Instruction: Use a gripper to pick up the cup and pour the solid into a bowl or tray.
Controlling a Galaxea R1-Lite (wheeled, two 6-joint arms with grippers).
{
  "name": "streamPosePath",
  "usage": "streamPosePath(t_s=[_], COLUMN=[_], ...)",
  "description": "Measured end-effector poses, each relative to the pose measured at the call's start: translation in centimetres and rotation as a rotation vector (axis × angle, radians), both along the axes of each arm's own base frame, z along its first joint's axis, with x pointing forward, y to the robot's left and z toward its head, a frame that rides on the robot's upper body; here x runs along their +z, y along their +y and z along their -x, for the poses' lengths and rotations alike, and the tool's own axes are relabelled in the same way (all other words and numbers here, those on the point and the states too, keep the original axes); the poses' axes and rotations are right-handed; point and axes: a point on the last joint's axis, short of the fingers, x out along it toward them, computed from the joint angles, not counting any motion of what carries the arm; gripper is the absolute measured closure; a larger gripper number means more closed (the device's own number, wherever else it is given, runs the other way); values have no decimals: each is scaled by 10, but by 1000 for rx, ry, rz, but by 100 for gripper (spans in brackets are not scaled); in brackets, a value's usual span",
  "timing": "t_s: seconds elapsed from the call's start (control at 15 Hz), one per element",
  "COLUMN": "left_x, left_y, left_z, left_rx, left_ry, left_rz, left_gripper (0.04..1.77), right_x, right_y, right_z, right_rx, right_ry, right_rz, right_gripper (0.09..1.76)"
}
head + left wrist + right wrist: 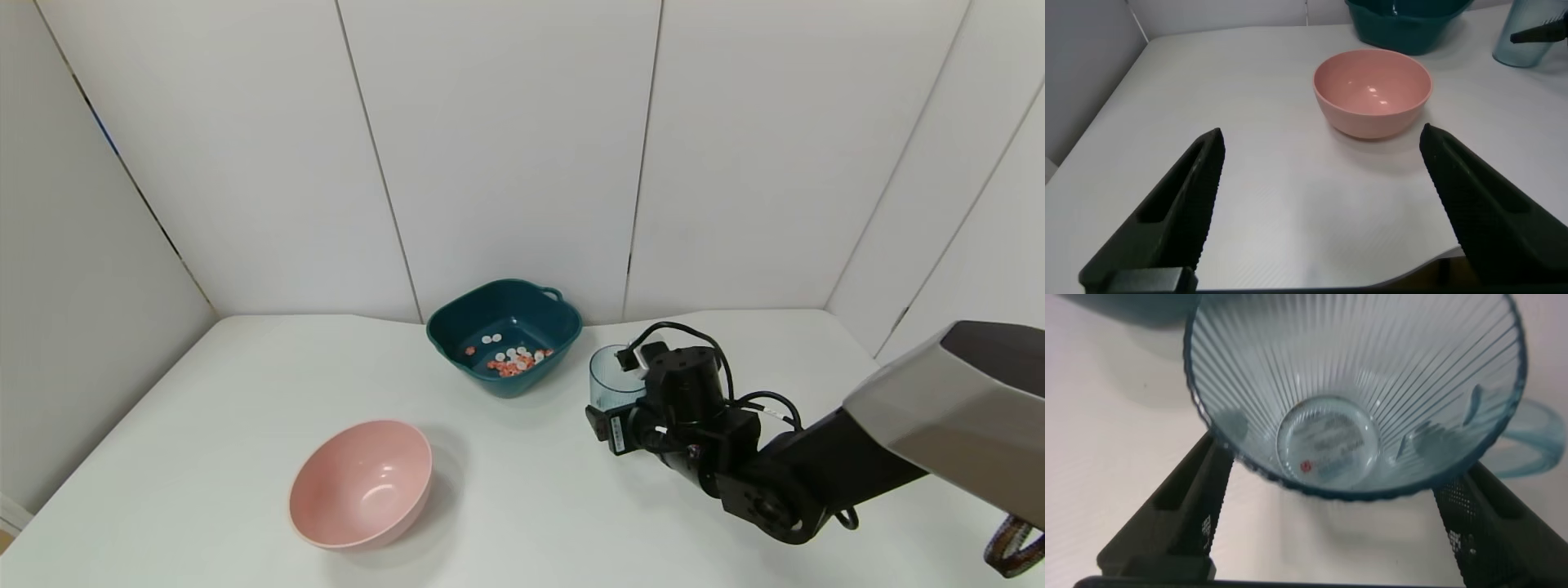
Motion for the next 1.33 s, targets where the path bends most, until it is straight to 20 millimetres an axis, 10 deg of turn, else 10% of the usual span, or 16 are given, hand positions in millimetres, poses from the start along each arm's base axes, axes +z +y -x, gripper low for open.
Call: streamPosePath(t_s=[0.73, 1.33], left_x=[0, 0], left_y=[0, 0], left_z=[0, 0], left_rx=[0, 0], left_ry=[0, 0], left_rz=[0, 0], left_gripper=[9, 9], right_x=[66, 142], right_y=[-29, -104], right_z=[40, 141], right_rx=[83, 111], right_ry=[165, 139], right_rz=[15, 18], right_gripper=[17, 15])
